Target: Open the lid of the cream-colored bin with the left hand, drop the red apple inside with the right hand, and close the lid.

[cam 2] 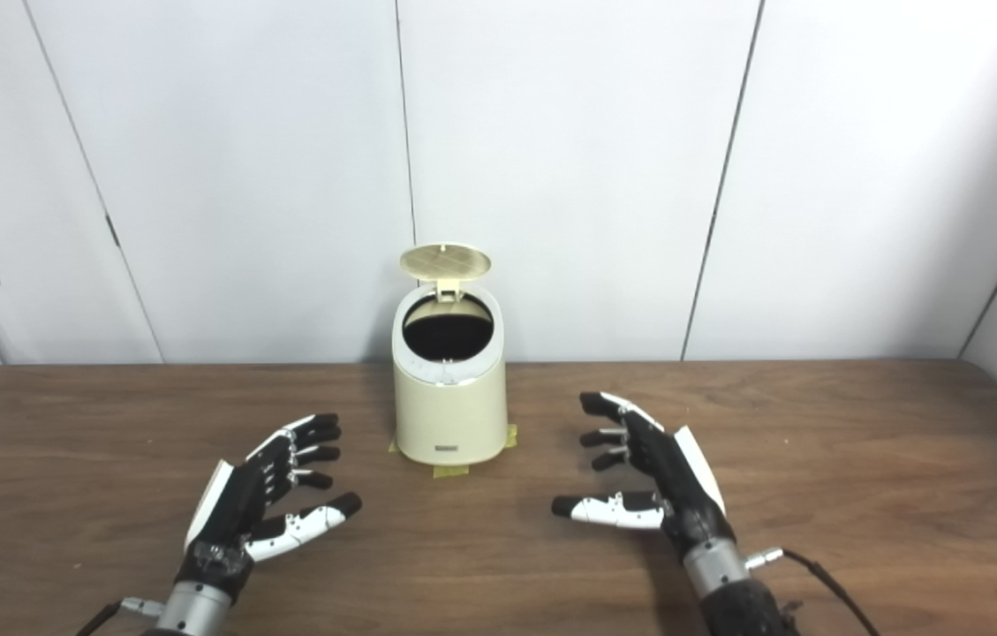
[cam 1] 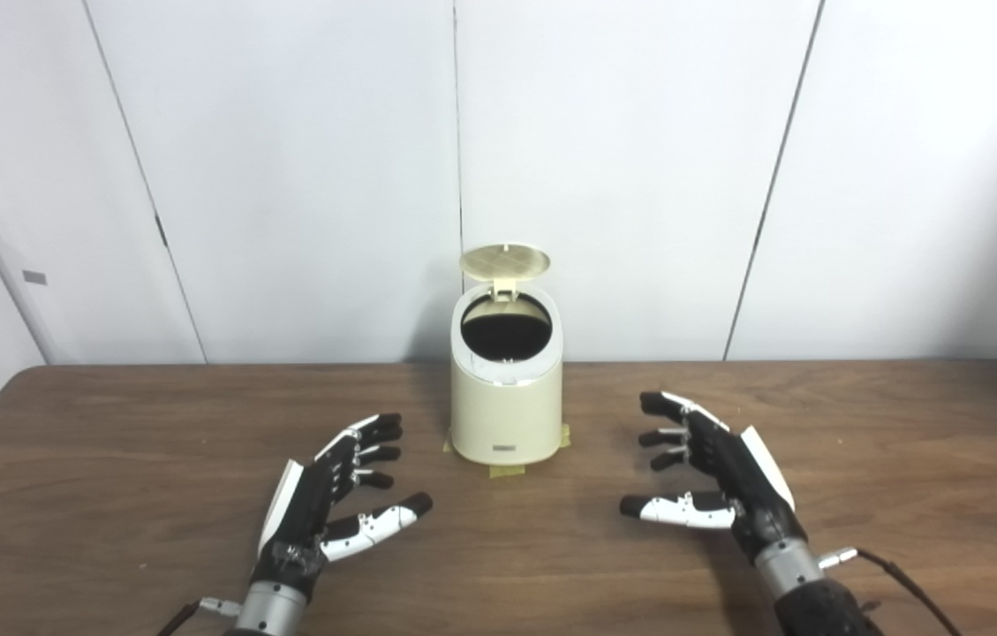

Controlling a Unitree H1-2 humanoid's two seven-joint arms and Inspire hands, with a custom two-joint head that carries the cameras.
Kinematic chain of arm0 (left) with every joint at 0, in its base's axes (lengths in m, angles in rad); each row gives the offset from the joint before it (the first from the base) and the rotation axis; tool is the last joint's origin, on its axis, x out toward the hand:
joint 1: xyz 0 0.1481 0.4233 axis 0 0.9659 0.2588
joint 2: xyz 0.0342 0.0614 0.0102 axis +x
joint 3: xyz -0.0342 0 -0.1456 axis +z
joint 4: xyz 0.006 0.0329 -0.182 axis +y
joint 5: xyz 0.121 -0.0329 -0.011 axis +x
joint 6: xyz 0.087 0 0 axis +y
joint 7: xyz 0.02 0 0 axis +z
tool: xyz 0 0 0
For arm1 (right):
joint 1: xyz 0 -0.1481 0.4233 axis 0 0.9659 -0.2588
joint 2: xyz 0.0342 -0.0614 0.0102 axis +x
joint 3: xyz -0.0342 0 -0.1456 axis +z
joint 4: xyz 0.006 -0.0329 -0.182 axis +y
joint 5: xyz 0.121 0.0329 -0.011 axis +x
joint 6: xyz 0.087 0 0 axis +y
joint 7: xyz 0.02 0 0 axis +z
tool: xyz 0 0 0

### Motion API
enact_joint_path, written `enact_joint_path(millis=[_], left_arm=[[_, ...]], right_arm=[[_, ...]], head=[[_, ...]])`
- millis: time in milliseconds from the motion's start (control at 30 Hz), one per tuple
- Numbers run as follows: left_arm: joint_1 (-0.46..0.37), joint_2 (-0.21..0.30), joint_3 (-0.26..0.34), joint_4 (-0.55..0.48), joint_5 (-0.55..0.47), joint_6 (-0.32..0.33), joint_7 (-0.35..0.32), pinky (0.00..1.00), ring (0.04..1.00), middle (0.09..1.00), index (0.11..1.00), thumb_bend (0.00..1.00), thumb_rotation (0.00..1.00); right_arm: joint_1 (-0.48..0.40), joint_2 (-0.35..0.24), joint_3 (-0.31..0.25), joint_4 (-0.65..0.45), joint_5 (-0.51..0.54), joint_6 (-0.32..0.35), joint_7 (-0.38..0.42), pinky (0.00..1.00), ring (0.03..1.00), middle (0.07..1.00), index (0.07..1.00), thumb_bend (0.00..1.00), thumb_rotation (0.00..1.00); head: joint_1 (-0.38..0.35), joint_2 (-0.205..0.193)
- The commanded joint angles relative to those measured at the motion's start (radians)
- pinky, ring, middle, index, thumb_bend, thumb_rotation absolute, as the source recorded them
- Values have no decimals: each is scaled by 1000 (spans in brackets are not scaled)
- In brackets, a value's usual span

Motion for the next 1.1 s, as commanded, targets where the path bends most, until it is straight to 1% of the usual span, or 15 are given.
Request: enact_joint_path(millis=[0, 33, 67, 167, 267, 333, 367, 467, 567, 733, 833, 867, 900, 1000, 1067], left_arm=[[-87, 17, 10, -62, 21, 8, 15, 794, 882, 886, 851, 759, 381], [-97, 21, 12, -70, 23, 18, 13, 837, 900, 899, 858, 761, 398], [-122, 31, 13, -86, 29, 42, 7, 865, 912, 908, 862, 762, 409], [-198, 63, 11, -118, 40, 106, -18, 847, 922, 926, 882, 821, 461], [-270, 93, 4, -126, 34, 156, -46, 822, 944, 946, 902, 869, 470], [-322, 111, -5, -126, 51, 196, -58, 798, 946, 951, 909, 898, 459], [-354, 119, -9, -122, 57, 216, -65, 795, 946, 954, 916, 902, 436], [-431, 135, -25, -100, 69, 252, -88, 821, 948, 961, 921, 930, 408], [-500, 149, -54, -73, 98, 266, -106, 821, 951, 969, 925, 956, 405], [-596, 166, -104, -15, 156, 284, -132, 848, 952, 968, 928, 981, 413], [-641, 178, -141, 26, 208, 279, -137, 823, 945, 960, 928, 986, 431], [-658, 184, -158, 40, 233, 280, -142, 805, 938, 953, 924, 995, 448], [-668, 188, -169, 50, 249, 281, -147, 809, 940, 951, 917, 999, 463], [-701, 204, -212, 93, 290, 250, -165, 835, 951, 935, 896, 991, 479], [-714, 210, -235, 115, 310, 237, -176, 819, 938, 918, 885, 991, 458]], right_arm=[[-44, 9, -13, -33, 13, -19, -15, 574, 703, 831, 805, 810, 173], [-44, 12, -14, -35, 11, -16, -16, 572, 701, 829, 802, 808, 167], [-44, 16, -14, -36, 8, -10, -16, 571, 700, 827, 800, 807, 164], [-48, 21, -16, -26, 4, -15, -18, 571, 697, 823, 794, 805, 157], [-50, 25, -17, -25, -2, -17, -20, 568, 685, 812, 791, 810, 173], [-50, 29, -17, -30, 0, -9, -19, 566, 680, 806, 788, 812, 165], [-50, 30, -16, -31, -1, -6, -18, 566, 681, 804, 786, 810, 152], [-49, 28, -11, -35, -14, 0, -19, 561, 685, 809, 791, 794, 154], [-49, 27, -8, -42, -17, 6, -18, 551, 684, 808, 788, 793, 145], [-49, 28, -9, -41, -16, 4, -20, 549, 679, 807, 783, 791, 127], [-49, 28, -9, -43, -17, 8, -20, 545, 670, 804, 781, 792, 134], [-49, 29, -9, -42, -15, 7, -19, 545, 670, 807, 785, 791, 132], [-49, 30, -8, -41, -13, 6, -18, 545, 667, 808, 790, 789, 128], [-50, 33, -8, -39, -11, 10, -19, 536, 651, 808, 803, 786, 125], [-49, 36, -9, -38, -9, 9, -20, 531, 643, 805, 806, 788, 123]], head=[[1, 0], [1, 0], [1, -1], [1, -6], [2, -9], [2, -9], [0, -11], [0, -11], [0, -12], [-3, -11], [-2, -12], [-4, -12], [-6, -11], [-11, -12], [-13, -13]])
